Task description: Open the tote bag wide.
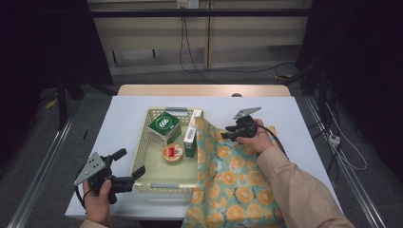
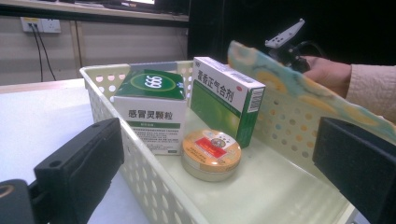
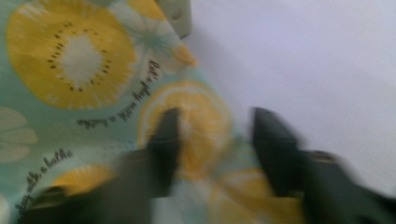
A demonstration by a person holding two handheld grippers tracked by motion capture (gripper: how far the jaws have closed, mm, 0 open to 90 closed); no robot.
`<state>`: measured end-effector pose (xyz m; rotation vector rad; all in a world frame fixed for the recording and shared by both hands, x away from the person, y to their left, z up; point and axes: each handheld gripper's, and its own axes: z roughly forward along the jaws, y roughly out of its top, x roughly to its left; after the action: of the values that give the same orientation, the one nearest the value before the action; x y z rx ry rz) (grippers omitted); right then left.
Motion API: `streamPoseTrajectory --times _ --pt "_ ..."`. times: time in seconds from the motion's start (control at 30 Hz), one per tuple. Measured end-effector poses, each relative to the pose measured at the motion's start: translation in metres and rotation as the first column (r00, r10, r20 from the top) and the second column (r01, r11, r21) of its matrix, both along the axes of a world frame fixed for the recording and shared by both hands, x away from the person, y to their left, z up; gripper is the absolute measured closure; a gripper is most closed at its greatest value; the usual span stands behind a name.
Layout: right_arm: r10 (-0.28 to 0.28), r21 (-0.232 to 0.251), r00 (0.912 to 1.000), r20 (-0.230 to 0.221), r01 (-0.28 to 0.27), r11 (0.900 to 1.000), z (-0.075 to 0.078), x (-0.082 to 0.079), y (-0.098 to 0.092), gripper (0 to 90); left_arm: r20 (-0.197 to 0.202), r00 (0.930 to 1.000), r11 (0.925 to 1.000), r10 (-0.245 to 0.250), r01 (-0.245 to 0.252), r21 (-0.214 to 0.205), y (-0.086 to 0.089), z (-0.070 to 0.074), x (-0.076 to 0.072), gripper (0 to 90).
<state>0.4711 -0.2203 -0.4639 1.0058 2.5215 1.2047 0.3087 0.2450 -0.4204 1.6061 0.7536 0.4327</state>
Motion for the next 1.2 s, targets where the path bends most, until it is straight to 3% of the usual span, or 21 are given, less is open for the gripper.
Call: streamPoseTrajectory --times 0.13,0.33,0.4,0.57,0.63,0.67,0.7,0.73,0.77,0.8,0.93,1.0,1.03,1.1,1.2 --pt "0.029 -0.031 0.9994 0.018 -0.028 0.9991 0.001 -0.003 -0.001 86.3 0.000 1.0000 1.0000 -0.004 0.004 0.008 -0.001 0.001 0.000 2.1" --pt "-0.044 0.015 0.9983 0.039 0.044 0.9989 0.011 -0.001 -0.008 90.0 0.005 1.0000 0.9999 -0.004 0.004 0.012 -0.002 0.002 -0.001 2.1" --pt "-0.076 -0.002 0.9949 0.067 0.076 0.9971 0.018 0.001 -0.014 90.0 0.009 1.0000 0.9998 -0.005 0.004 0.017 -0.001 0.003 -0.001 2.1" --pt "-0.140 0.019 0.9861 0.091 0.138 0.9902 0.028 0.013 -0.028 90.0 0.003 1.0000 0.9999 -0.001 0.001 0.012 0.000 0.002 -0.001 2.1" --pt "-0.197 0.038 0.9753 0.099 0.194 0.9802 0.036 0.025 -0.040 90.0 0.004 1.0000 1.0000 0.000 0.000 0.003 0.000 0.002 -0.001 2.1" --pt "-0.197 0.038 0.9753 0.099 0.194 0.9802 0.036 0.025 -0.040 90.0 0.004 1.0000 1.0000 0.000 0.000 0.003 0.000 0.002 -0.001 2.1" --pt "-0.245 0.056 0.9640 0.104 0.240 0.9692 0.041 0.033 -0.048 90.0 0.004 1.0000 1.0000 0.000 0.000 0.005 0.000 0.002 -0.001 2.1" --pt "-0.245 0.056 0.9640 0.104 0.240 0.9692 0.041 0.033 -0.048 90.0 0.002 1.0000 1.0000 -0.001 0.001 0.005 0.001 0.002 -0.001 2.1" --pt "-0.288 0.073 0.9525 0.100 0.281 0.9569 0.045 0.042 -0.055 90.0 -0.001 1.0000 1.0000 0.001 -0.001 -0.008 0.001 0.002 -0.002 2.1" --pt "-0.303 0.080 0.9479 0.098 0.296 0.9518 0.047 0.046 -0.059 90.0 0.000 1.0000 1.0000 0.001 -0.001 -0.009 0.001 0.003 -0.002 2.1" --pt "-0.334 0.046 0.9358 0.111 0.331 0.9424 0.050 0.064 -0.065 90.0 0.006 1.0000 1.0000 0.000 0.000 0.001 0.002 0.004 -0.002 2.1" --pt "-0.359 0.039 0.9261 0.116 0.357 0.9332 0.049 0.073 -0.068 90.0 0.003 1.0000 1.0000 0.004 -0.004 -0.005 0.001 0.004 -0.002 2.1" --pt "-0.359 0.039 0.9261 0.116 0.357 0.9332 0.049 0.073 -0.068 90.0 0.005 1.0000 1.0000 0.003 -0.003 0.002 0.002 0.004 -0.001 2.1" --pt "-0.391 0.029 0.9119 0.123 0.391 0.9199 0.049 0.081 -0.072 90.0 0.002 1.0000 1.0000 0.006 -0.006 0.002 0.001 0.004 -0.001 2.1" --pt "-0.437 0.054 0.8917 0.118 0.434 0.8995 0.046 0.091 -0.078 90.0 0.002 1.0000 0.9999 0.008 -0.008 0.008 0.002 0.003 0.000 2.1"
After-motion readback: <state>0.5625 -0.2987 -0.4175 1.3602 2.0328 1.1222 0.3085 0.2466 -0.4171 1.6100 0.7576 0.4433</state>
